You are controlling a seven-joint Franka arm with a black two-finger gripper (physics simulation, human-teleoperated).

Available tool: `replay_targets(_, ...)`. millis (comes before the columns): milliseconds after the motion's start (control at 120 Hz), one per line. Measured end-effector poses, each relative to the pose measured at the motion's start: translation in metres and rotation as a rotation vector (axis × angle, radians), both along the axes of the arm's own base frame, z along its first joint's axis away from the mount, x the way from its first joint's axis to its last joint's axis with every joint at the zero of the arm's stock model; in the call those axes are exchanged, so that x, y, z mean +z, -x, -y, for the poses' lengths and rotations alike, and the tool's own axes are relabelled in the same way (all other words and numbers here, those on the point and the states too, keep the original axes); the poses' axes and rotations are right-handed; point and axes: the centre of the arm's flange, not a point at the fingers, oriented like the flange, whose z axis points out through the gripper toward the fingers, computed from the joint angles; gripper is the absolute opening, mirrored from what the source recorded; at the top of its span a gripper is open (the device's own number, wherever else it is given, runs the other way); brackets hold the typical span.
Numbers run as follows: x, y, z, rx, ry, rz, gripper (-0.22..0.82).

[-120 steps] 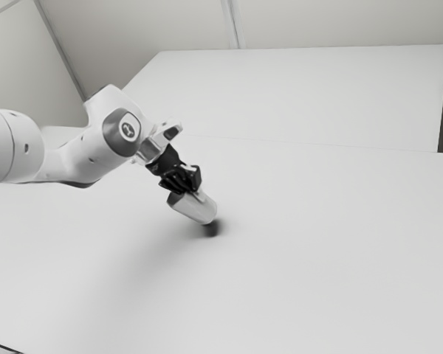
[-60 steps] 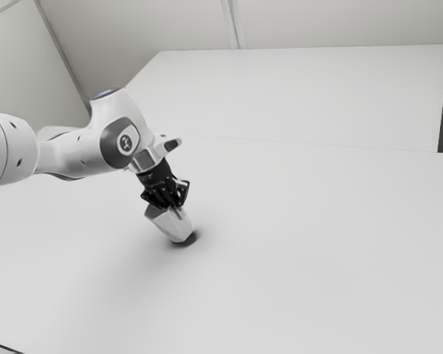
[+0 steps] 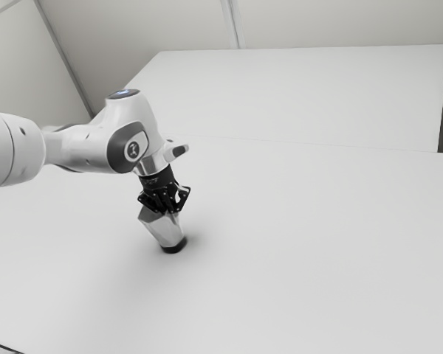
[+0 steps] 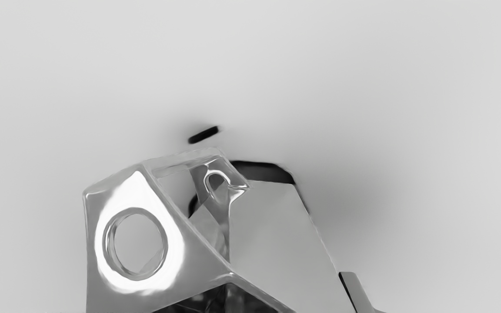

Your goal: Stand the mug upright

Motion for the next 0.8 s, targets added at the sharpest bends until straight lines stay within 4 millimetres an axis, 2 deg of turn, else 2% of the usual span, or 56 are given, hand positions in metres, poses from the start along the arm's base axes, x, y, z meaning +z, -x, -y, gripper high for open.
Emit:
replay_targets(742,-0.024,0.003,0.005,0.095,-0.106,-0.077,-0.18)
replay_targets(800,-0.024,0.002,0.006,0.101,-0.106,-0.076,-0.07)
